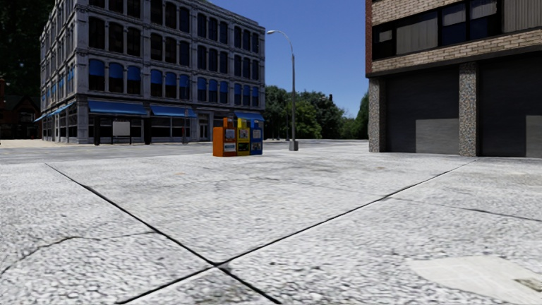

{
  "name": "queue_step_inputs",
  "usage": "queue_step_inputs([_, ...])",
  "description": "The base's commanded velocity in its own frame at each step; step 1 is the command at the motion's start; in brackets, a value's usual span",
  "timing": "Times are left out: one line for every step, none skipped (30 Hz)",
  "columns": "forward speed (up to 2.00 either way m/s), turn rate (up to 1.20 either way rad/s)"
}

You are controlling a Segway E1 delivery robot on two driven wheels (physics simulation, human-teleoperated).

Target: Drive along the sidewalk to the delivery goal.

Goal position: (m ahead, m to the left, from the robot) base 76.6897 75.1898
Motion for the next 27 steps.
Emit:
queue_step_inputs([2.00, 0.00])
queue_step_inputs([2.00, 0.00])
queue_step_inputs([2.00, 0.00])
queue_step_inputs([2.00, 0.00])
queue_step_inputs([2.00, 0.00])
queue_step_inputs([2.00, 0.00])
queue_step_inputs([2.00, 0.00])
queue_step_inputs([2.00, 0.00])
queue_step_inputs([2.00, 0.00])
queue_step_inputs([2.00, 0.00])
queue_step_inputs([2.00, 0.00])
queue_step_inputs([2.00, 0.00])
queue_step_inputs([2.00, 0.00])
queue_step_inputs([2.00, 0.00])
queue_step_inputs([2.00, 0.00])
queue_step_inputs([2.00, 0.00])
queue_step_inputs([2.00, 0.00])
queue_step_inputs([2.00, 0.00])
queue_step_inputs([2.00, 0.00])
queue_step_inputs([2.00, 0.00])
queue_step_inputs([2.00, 0.00])
queue_step_inputs([2.00, 0.00])
queue_step_inputs([2.00, 0.00])
queue_step_inputs([2.00, 0.00])
queue_step_inputs([2.00, 0.00])
queue_step_inputs([2.00, 0.00])
queue_step_inputs([2.00, 0.00])
